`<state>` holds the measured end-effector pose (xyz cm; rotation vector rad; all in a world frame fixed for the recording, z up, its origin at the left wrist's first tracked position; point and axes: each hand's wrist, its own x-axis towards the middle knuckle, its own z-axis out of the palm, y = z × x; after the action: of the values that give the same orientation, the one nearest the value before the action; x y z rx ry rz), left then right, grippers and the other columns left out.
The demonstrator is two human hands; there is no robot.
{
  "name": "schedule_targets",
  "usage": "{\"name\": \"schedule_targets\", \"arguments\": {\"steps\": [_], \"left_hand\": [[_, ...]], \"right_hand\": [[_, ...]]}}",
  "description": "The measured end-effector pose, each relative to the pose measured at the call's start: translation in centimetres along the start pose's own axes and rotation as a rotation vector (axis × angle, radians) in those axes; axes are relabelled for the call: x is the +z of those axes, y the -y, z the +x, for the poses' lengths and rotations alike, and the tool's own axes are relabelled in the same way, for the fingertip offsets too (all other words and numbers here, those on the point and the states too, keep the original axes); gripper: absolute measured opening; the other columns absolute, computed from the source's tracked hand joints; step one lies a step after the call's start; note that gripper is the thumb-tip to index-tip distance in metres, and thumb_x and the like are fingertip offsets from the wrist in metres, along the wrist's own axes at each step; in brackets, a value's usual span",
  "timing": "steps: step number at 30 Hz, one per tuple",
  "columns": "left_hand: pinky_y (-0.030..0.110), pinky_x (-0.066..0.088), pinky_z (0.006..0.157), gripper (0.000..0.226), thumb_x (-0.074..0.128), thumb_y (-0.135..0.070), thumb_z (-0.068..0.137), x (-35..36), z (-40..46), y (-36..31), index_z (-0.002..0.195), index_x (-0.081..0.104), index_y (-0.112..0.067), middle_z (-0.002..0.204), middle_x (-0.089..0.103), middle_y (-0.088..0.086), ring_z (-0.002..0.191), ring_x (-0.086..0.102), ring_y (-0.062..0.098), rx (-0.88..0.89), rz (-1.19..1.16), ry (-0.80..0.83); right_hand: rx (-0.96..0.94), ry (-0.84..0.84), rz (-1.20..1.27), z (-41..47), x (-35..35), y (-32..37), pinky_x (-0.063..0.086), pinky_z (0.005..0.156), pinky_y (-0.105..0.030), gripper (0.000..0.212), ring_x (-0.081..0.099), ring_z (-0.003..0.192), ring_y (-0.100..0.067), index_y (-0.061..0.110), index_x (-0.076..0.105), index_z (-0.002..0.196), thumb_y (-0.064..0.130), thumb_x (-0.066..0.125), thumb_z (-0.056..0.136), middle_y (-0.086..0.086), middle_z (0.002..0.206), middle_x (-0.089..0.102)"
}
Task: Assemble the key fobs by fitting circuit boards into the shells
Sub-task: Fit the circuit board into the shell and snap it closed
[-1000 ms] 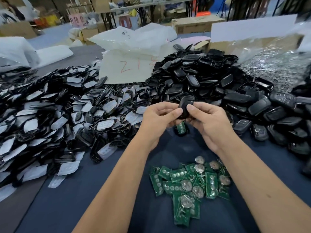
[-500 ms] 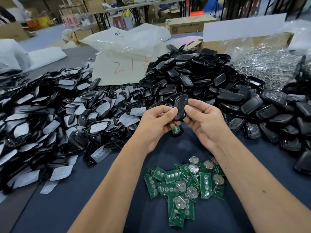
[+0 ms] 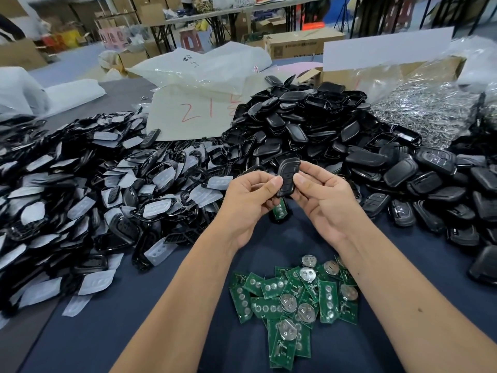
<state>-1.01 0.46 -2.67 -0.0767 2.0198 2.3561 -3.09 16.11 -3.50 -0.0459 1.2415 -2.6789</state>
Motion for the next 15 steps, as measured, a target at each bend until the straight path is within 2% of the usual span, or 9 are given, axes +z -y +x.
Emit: {"name": "schedule_targets", "arguments": {"steps": [5, 10, 15], "left_hand": [[0.027, 0.049, 0.074, 0.018, 0.064, -0.011, 0.100, 0.29, -0.27, -0.31, 0.082, 0.071, -0.012, 0.082, 0.062, 0.009, 0.070, 0.055, 0.013, 0.019, -0.051, 0.044], [0.021, 0.049, 0.069, 0.016, 0.064, -0.011, 0.099, 0.34, -0.45, -0.63, 0.085, 0.071, -0.010, 0.082, 0.064, 0.007, 0.069, 0.055, 0.011, 0.012, -0.111, 0.060], [0.026, 0.050, 0.070, 0.011, 0.069, -0.012, 0.097, 0.64, -0.51, -0.25, 0.087, 0.072, -0.010, 0.082, 0.067, 0.005, 0.071, 0.057, 0.014, 0.039, -0.034, -0.016]], "right_hand": [[0.010, 0.053, 0.053, 0.17, 0.12, 0.30, 0.060, 0.072, -0.021, 0.035, 0.077, 0.085, -0.016, 0.001, 0.068, 0.113, 0.001, 0.068, 0.078, -0.009, 0.098, 0.080], [0.006, 0.083, 0.063, 0.21, 0.09, 0.33, 0.059, 0.071, -0.020, 0.041, 0.077, 0.087, -0.015, -0.002, 0.065, 0.121, 0.002, 0.067, 0.080, -0.009, 0.101, 0.080], [-0.028, 0.063, 0.032, 0.19, 0.02, 0.45, 0.060, 0.070, -0.022, 0.036, 0.078, 0.085, -0.017, 0.001, 0.067, 0.113, 0.001, 0.067, 0.078, -0.010, 0.096, 0.080]]}}
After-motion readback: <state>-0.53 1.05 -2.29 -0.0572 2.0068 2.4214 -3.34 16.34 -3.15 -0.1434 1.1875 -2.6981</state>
